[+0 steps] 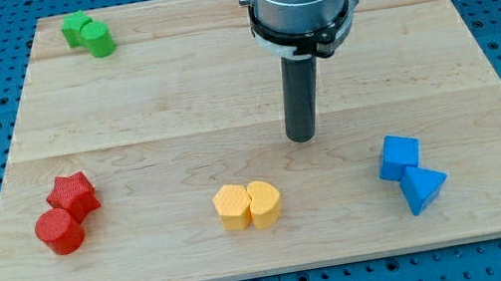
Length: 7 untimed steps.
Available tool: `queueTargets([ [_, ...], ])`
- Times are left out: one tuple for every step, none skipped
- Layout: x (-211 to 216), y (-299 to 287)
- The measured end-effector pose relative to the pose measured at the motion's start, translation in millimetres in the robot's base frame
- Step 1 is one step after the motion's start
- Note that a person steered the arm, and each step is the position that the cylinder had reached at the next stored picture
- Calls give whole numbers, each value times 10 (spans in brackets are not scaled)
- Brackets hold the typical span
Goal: Push the green circle to the right of the green star
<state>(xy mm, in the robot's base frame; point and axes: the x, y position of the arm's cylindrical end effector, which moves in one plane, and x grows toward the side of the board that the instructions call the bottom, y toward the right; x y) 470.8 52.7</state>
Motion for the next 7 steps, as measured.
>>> queueTargets([
  [0,0],
  [-15,0],
  [-29,-6],
  [-119,-418],
  [-319,-996],
  [-594,-1535],
  [-822,-1856],
])
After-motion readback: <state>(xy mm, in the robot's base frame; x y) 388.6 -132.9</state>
